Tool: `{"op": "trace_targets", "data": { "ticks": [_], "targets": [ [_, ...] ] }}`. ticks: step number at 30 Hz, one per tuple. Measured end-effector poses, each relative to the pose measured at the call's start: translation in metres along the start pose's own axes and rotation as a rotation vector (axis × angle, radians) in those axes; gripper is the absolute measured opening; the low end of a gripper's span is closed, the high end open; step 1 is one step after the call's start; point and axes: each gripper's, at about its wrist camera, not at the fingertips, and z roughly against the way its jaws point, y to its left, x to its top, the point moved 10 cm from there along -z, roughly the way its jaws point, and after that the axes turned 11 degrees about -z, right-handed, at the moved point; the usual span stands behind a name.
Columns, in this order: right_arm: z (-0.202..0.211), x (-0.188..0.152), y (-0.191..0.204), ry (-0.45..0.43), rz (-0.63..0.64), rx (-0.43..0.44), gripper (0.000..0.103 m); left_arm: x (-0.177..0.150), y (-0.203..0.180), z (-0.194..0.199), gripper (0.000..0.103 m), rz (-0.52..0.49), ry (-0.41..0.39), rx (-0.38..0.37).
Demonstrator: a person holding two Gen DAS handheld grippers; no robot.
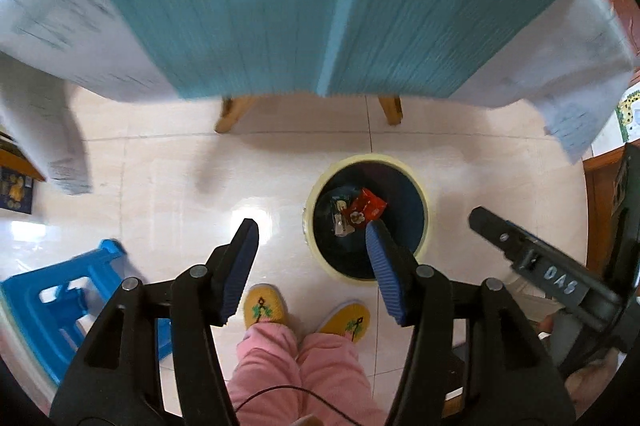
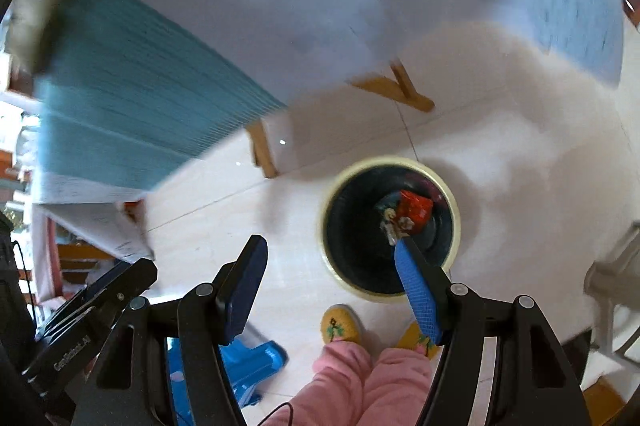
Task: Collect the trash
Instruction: 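Grasp the beige egg-tray piece with the right tool while the left tool grasps the white wrapper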
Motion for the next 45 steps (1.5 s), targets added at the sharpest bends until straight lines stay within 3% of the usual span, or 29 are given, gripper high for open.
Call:
{"op": "trace_targets", "data": {
  "ticks": [1, 3, 13, 15, 23, 31, 36, 40, 45],
  "targets": [
    [0.013, 0.002, 0.009, -0.008, 0.016, 0.008, 0.068, 0.002, 0.004, 0.014, 0.06, 0.001, -0.009, 0.003],
    [0.046, 0.008, 0.032, -0.034, 0.061, 0.027, 0.071, 0.008, 0.011, 0.046, 0.077, 0.007, -0.026, 0.001],
    [0.161, 0.04, 0.127, -0.136, 0.217, 0.1, 0.086, 0.048, 0.031, 0.189, 0.082, 0.014, -0.153, 0.024],
    [0.171, 0.047, 0.141, -0.138, 0.226, 0.105, 0.087, 0.055, 0.034, 0.211, 0.086, 0.022, -0.178, 0.034],
    [0.185, 0.074, 0.171, -0.157, 0.249, 0.074, 0.088, 0.096, 0.055, 0.274, 0.086, 0.078, -0.254, 0.064],
    [0.148, 0.107, 0.188, -0.149, 0.194, -0.016, 0.089, 0.146, 0.088, 0.261, 0.086, 0.087, -0.227, 0.045],
    [0.108, 0.116, 0.191, -0.096, 0.139, -0.097, 0.089, 0.18, 0.104, 0.231, 0.086, 0.001, -0.162, -0.011],
    [0.079, 0.118, 0.191, -0.069, 0.118, -0.163, 0.089, 0.202, 0.118, 0.203, 0.086, -0.009, -0.095, -0.086],
    [0.055, 0.12, 0.184, -0.042, 0.084, -0.247, 0.089, 0.222, 0.135, 0.177, 0.086, -0.016, -0.055, -0.118]
  ]
}}
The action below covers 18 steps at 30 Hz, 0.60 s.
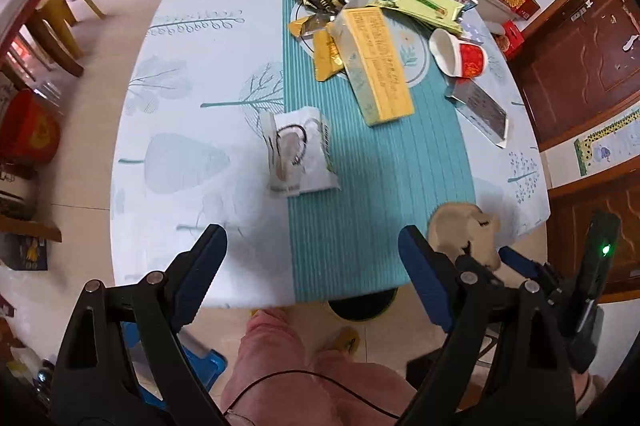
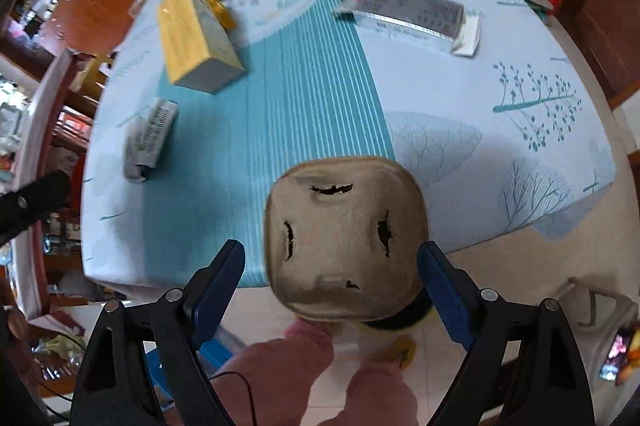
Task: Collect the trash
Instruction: 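Grasp the beige egg-tray piece with the right tool while the left tool grasps the white wrapper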
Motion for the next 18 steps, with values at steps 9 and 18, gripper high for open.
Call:
{"op": "trace_targets", "data": {
  "ticks": [9, 18],
  "targets": [
    [-0.016, 0.015, -0.002, 0.011, -0.032, -0.067, 0.067, 0.024, 0.025, -0.042, 0.086, 0.035, 0.094, -0.035],
    [-0.007, 0.035, -0.007, -0.033, -0.068, -0.078, 0.065, 0.044, 0.025, -0.079, 0.086, 0.002, 0.153, -0.022]
  ]
}}
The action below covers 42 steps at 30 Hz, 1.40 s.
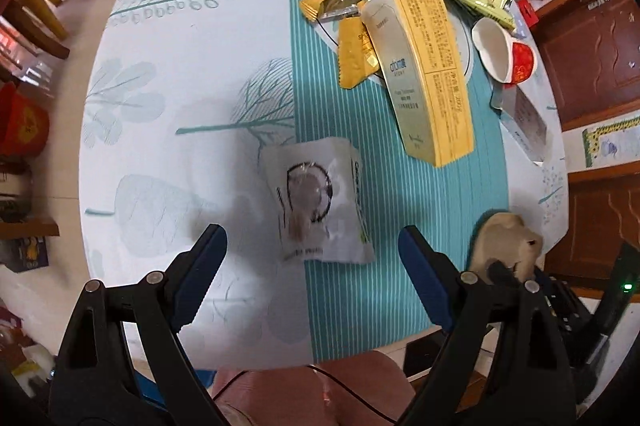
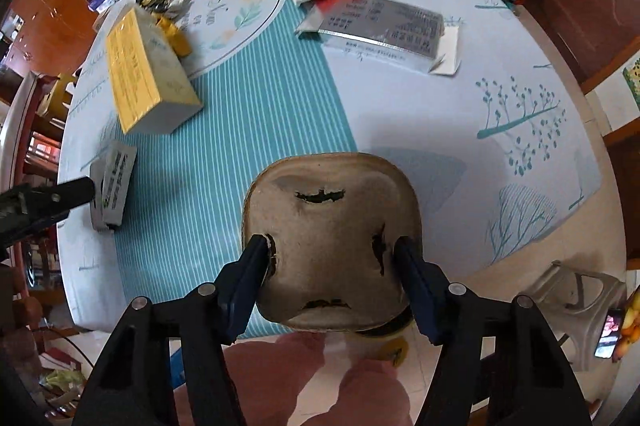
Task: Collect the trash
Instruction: 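Grasp the beige egg-tray piece with the right tool while the left tool grasps the white wrapper, then carry the egg-tray piece and white wrapper over the trash bin with both tools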
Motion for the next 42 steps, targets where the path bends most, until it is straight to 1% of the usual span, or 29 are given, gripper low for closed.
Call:
{"op": "trace_targets", "data": {
  "ticks": [7, 9, 10, 11, 12, 13, 15, 17, 19, 20, 21, 24, 27, 33, 38, 42],
  "targets": [
    [0.02, 0.011, 0.003, -0.017, -0.004, 0.001, 0.065, 0.012, 0.002, -0.024, 0.085, -0.026, 0.043, 0.038],
    [0.027, 0.013, 0.005, -0.029, -0.003, 0.006, 0.065, 0.014, 0.004, -0.029, 0.081, -0.031, 0.055, 0.045],
    [0.029, 0.015, 0.007, -0.033, -0.002, 0.007, 0.065, 0.014, 0.005, -0.032, 0.078, -0.034, 0.066, 0.048],
    [0.032, 0.016, 0.007, -0.039, -0.002, 0.007, 0.065, 0.014, 0.004, -0.034, 0.067, -0.036, 0.073, 0.048],
    [0.036, 0.017, 0.006, -0.043, -0.003, 0.007, 0.065, 0.014, 0.003, -0.038, 0.054, -0.039, 0.089, 0.04],
    [0.039, 0.018, 0.006, -0.048, -0.005, 0.008, 0.065, 0.012, 0.002, -0.042, 0.046, -0.04, 0.109, 0.033],
    [0.044, 0.02, 0.004, -0.057, -0.012, 0.008, 0.065, 0.013, 0.002, -0.042, 0.038, -0.051, 0.107, 0.046],
    [0.049, 0.023, 0.002, -0.063, -0.022, 0.014, 0.065, 0.012, -0.001, -0.043, 0.038, -0.069, 0.115, 0.046],
    [0.054, 0.024, 0.0, -0.072, -0.029, 0.017, 0.065, 0.011, 0.0, -0.043, 0.035, -0.085, 0.113, 0.057],
    [0.056, 0.024, -0.001, -0.075, -0.031, 0.019, 0.065, 0.011, -0.001, -0.042, 0.027, -0.098, 0.111, 0.065],
    [0.059, 0.024, -0.001, -0.079, -0.033, 0.02, 0.065, 0.01, -0.004, -0.042, 0.023, -0.113, 0.111, 0.067],
    [0.066, 0.022, -0.002, -0.089, -0.038, 0.029, 0.065, 0.005, -0.01, -0.04, 0.018, -0.137, 0.118, 0.062],
    [0.073, 0.02, -0.002, -0.099, -0.038, 0.04, 0.065, 0.002, -0.014, -0.034, 0.016, -0.153, 0.109, 0.058],
    [0.084, 0.006, 0.0, -0.104, -0.02, 0.065, 0.065, -0.007, -0.023, -0.014, 0.015, -0.179, 0.079, 0.055],
    [0.095, -0.008, 0.0, -0.117, 0.009, 0.088, 0.065, -0.017, -0.025, 0.001, 0.015, -0.179, 0.056, 0.049],
    [0.104, -0.016, -0.004, -0.132, 0.022, 0.108, 0.065, -0.029, -0.03, 0.019, 0.015, -0.184, 0.011, 0.041]
  ]
}}
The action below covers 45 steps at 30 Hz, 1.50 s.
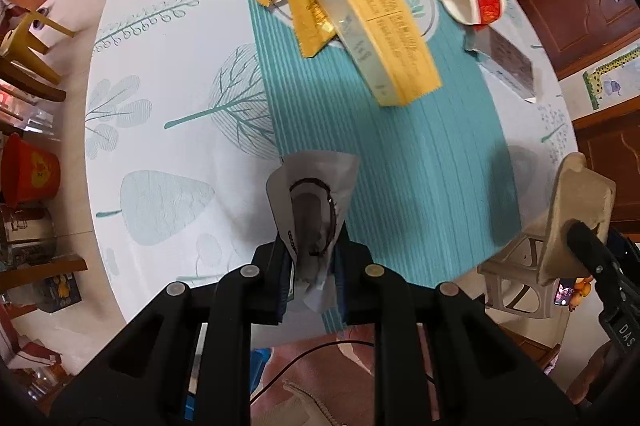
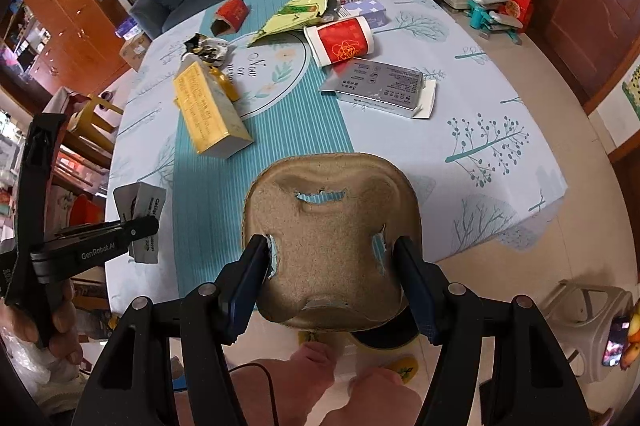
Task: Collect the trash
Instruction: 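Carry the egg-tray piece and white wrapper over the trash bin with both tools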
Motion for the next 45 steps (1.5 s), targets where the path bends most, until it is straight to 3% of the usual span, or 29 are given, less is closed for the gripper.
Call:
{"op": "trace_targets", "data": {
  "ticks": [12, 19, 29, 35, 41, 45],
  "targets": [
    [0.034, -0.033, -0.021, -0.035, 0.094, 0.084, 0.065, -0.018, -0.055, 0.063, 0.015, -0.068, -0.195, 0.067],
    [0.06, -0.059, -0.075, -0.036, 0.107, 0.128, 0.065, -0.044, -0.107, 0.088, 0.015, -0.053, -0.262, 0.101],
    [0.064, -0.118, -0.151, 0.032, 0.071, 0.207, 0.065, -0.103, -0.194, 0.083, 0.015, -0.064, -0.243, 0.152],
    [0.041, -0.158, -0.181, 0.113, 0.034, 0.239, 0.065, -0.139, -0.223, 0.064, 0.015, -0.052, -0.194, 0.178],
    [0.017, -0.182, -0.196, 0.163, -0.021, 0.261, 0.065, -0.161, -0.24, 0.053, 0.015, -0.107, -0.165, 0.212],
    [-0.004, -0.189, -0.209, 0.18, -0.071, 0.255, 0.065, -0.166, -0.246, 0.037, 0.015, -0.118, -0.151, 0.184]
  ]
}}
